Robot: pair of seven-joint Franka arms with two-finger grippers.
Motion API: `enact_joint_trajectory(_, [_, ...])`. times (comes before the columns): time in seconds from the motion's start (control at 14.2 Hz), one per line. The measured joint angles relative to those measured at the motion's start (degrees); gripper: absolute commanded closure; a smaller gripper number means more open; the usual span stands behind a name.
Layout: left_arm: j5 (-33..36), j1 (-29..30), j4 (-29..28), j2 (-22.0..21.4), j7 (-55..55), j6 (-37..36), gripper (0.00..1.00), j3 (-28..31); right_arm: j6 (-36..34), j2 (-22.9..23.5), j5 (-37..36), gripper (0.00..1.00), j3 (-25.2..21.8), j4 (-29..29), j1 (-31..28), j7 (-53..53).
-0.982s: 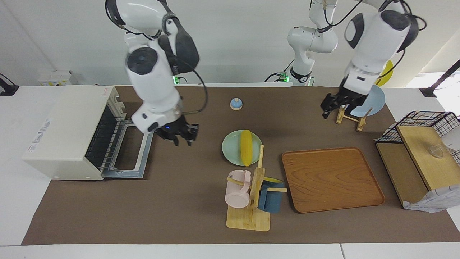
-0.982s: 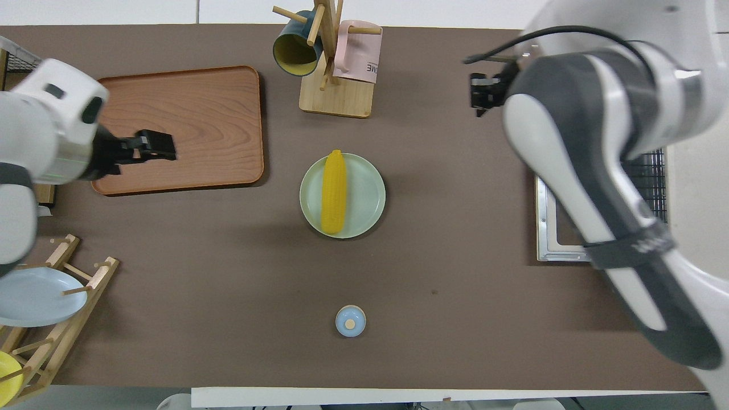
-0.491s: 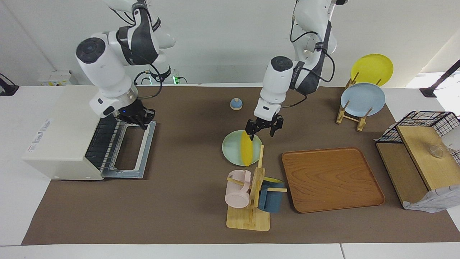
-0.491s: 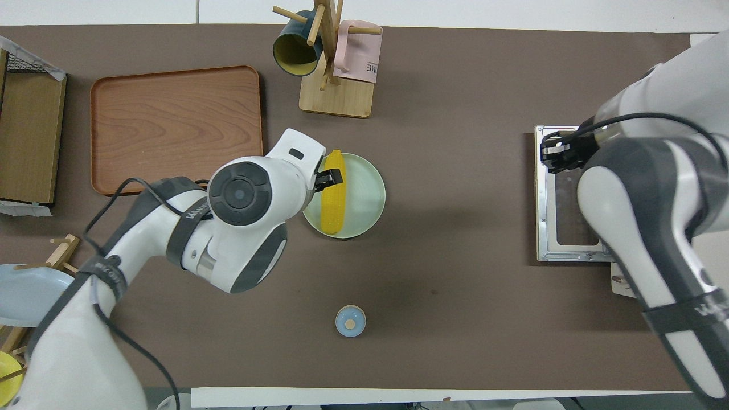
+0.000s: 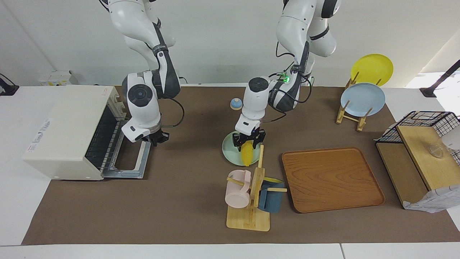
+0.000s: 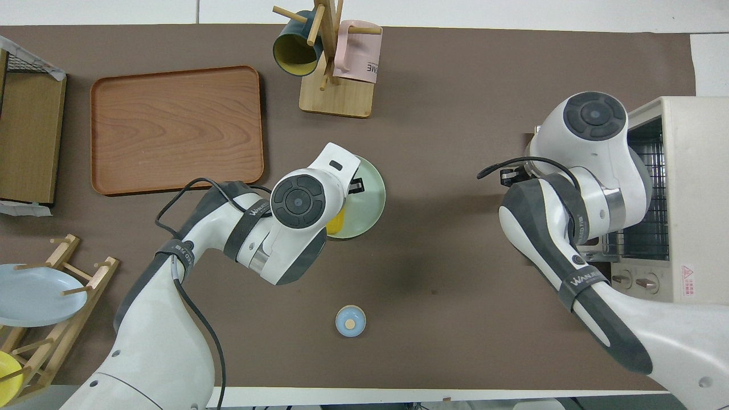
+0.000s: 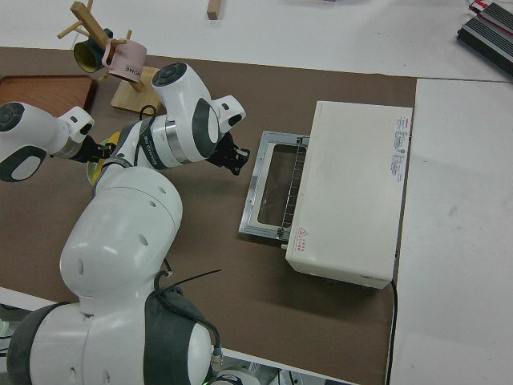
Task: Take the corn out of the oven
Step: 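Grasp and lift the corn with the left gripper while the right gripper nears the oven, then lower the yellow corn onto the wooden tray with the left gripper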
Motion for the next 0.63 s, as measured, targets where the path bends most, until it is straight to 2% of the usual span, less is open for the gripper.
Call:
enact_joint_trajectory(0.14, [0.00,0.98,2.48,-0.10,1.57,-3.65,1.00,0.58,1.79,1.18,-0.18,1.00,-0.02,-0.78,-0.03,0.95])
enact_joint_trajectory(0.28, [0.00,5.32,4.89,-0.49,7.18,-6.91,1.00,1.07,2.39,2.16,-4.12,1.00,-0.07,-1.16,-0.06,1.08])
enact_joint_trajectory(0.42, [0.00,13.48,6.68,-0.74,16.29,-7.83,1.00,1.43,2.56,2.38,-9.32,1.00,-0.10,-1.55,-0.09,1.63])
enact_joint_trajectory(0.63, [-0.11,27.95,7.90,0.02,32.99,-9.04,1.00,1.47,3.03,2.39,-11.61,1.00,0.03,-1.92,0.10,1.72])
